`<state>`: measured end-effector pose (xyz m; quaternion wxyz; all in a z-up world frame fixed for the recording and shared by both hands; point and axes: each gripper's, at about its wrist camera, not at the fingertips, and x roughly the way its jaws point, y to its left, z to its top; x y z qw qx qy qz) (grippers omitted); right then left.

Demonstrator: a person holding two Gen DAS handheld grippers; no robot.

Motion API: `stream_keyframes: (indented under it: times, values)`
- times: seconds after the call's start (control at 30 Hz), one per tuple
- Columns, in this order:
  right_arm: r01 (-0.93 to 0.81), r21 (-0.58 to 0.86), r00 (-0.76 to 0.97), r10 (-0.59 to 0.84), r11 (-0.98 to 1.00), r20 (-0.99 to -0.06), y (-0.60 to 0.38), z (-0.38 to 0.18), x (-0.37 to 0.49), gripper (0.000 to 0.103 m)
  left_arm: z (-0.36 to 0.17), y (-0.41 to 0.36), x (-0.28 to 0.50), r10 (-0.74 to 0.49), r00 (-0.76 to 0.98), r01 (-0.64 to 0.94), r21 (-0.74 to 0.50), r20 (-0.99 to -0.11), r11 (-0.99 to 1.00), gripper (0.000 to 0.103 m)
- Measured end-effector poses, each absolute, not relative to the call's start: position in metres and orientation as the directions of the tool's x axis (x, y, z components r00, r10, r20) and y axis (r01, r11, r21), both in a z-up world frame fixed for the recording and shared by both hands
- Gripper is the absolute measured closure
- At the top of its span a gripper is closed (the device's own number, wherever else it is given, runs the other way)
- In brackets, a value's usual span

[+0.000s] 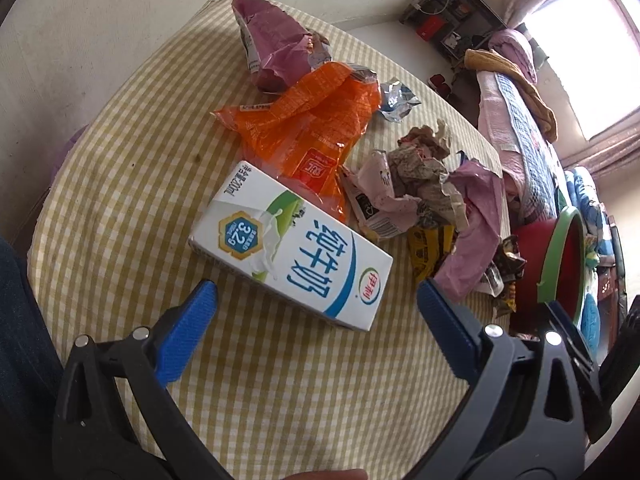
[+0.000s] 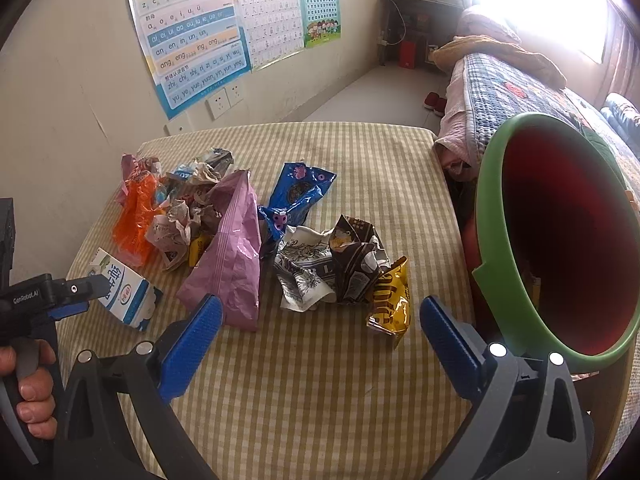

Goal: Collect trash
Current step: 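Grasp the white milk carton with the left tool while the right tool grasps the gold wrapper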

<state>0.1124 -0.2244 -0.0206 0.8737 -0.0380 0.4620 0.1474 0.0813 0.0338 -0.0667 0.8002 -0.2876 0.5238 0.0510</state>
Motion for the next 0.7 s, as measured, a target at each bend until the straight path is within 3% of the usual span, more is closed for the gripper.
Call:
stream_keyframes:
  times: [0.27,0.57,0.7]
  values:
    - [-0.265,0.097,0.495,0.221,0.959,-0.84,-0.231,-0.036,0.128,0.007,-0.074,0.033,0.112,-0.132,0.391,-0.421,-0.304,-0.911,0.855,0.02]
    - [-0.186,0.112,0.439,0.185,0.976,-0.879,-0.249,-0.058,0.143,0.008,-0.083,0.029,0.126,-0.114,0.356,-0.397,-0.26,-0.927,0.88,0.022]
    - [-0.162,0.131,0.393,0.186,0.978,-0.901,-0.256,-0.068,0.149,0.018,-0.082,0.023,0.124,-0.119,0.367,-0.36,-0.259,-0.922,0.896,0.027]
